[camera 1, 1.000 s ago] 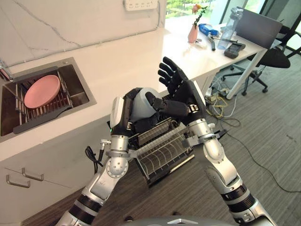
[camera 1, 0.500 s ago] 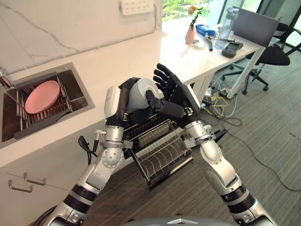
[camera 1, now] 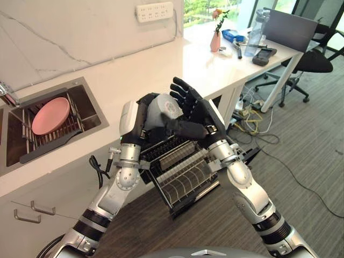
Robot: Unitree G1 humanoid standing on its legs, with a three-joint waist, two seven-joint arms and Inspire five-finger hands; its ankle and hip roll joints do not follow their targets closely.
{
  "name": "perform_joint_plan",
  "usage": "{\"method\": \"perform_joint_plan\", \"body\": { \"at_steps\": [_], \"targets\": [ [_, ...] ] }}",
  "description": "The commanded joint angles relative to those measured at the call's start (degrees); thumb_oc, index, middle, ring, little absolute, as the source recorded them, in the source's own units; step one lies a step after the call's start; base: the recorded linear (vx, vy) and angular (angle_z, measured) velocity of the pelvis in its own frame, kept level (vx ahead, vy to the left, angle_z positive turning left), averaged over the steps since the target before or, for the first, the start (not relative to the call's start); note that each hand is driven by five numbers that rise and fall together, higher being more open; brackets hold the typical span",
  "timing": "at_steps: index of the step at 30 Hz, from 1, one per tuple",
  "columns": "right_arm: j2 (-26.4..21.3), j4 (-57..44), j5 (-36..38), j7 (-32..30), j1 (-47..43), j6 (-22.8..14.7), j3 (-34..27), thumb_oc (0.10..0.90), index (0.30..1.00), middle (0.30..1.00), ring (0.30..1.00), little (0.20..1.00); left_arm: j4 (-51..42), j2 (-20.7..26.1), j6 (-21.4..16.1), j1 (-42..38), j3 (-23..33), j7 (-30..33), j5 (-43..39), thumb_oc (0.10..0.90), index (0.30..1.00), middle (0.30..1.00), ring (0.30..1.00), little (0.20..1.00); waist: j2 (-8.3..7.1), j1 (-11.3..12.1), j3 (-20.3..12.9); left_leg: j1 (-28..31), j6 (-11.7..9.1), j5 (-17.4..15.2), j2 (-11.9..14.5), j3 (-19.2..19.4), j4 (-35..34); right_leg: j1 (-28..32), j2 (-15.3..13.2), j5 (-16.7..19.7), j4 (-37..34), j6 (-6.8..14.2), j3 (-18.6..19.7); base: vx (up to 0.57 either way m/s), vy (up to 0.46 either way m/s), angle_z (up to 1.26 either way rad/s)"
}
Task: Place the dishes in the dishwasher.
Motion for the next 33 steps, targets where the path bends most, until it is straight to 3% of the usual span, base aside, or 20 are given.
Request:
{"method": "perform_joint_plan", "body": {
  "at_steps": [1, 14, 22, 32, 33],
  "targets": [
    [3.8, -4.2, 1.4, 2.5, -5.8, -5.1, 0.6, 0.800, 0.900, 0.900, 0.900, 0.900, -0.7, 1.4, -3.8, -10.0, 3.2, 1.2, 0.6, 0.400, 0.300, 0.300, 0.300, 0.300, -3.30, 0.2, -4.4, -0.7, -5.2, 1.4, 6.6, -0.2, 0.0, -1.0, -8.4, 3.1, 0.5, 7.1, -2.6, 0.00, 0.000, 0.00],
    [3.3, -3.0, 0.8, 2.3, -4.3, -5.6, -0.6, 0.800, 0.900, 0.900, 0.900, 0.900, -2.9, 0.2, -3.9, -9.2, 2.9, 0.4, 0.1, 0.400, 0.300, 0.300, 0.300, 0.300, -3.21, 0.4, -4.5, -0.8, -5.1, 1.2, 6.6, -0.6, 0.0, -0.7, -8.4, 2.8, 0.5, 7.1, -3.1, 0.00, 0.000, 0.00],
    [3.1, -0.4, -1.2, -1.7, -4.6, -1.0, -0.7, 0.800, 0.900, 0.900, 0.900, 0.900, -11.2, 1.4, -4.9, -12.5, -0.8, -2.7, 4.4, 0.400, 0.300, 0.300, 0.300, 0.300, -3.38, 0.8, -4.1, -1.3, -4.9, 1.0, 6.2, -1.1, 0.0, -0.8, -8.6, 2.9, 0.5, 7.3, -3.5, -0.01, 0.003, 0.03],
    [2.4, -1.5, -4.4, -1.9, -6.1, -0.2, -1.8, 0.800, 0.900, 0.900, 0.900, 0.900, -17.6, 0.4, -5.1, -13.8, -4.6, -5.7, 5.0, 0.400, 0.300, 0.300, 0.300, 0.300, -3.82, 1.1, -3.6, -1.4, -4.5, 0.6, 5.8, -1.6, 0.0, -0.8, -8.8, 3.0, 0.5, 7.4, -3.8, 0.00, 0.002, 0.01],
    [2.3, -1.5, -4.4, -1.7, -6.2, 0.2, -1.8, 0.635, 0.653, 0.653, 0.653, 0.653, -18.3, 0.3, -4.9, -13.9, -4.7, -6.1, 5.0, 0.400, 0.300, 0.300, 0.300, 0.300, -3.86, 1.1, -3.6, -1.4, -4.5, 0.6, 5.8, -1.6, 0.0, -0.7, -8.8, 3.0, 0.5, 7.4, -3.8, 0.00, 0.000, 0.00]
  ]
}}
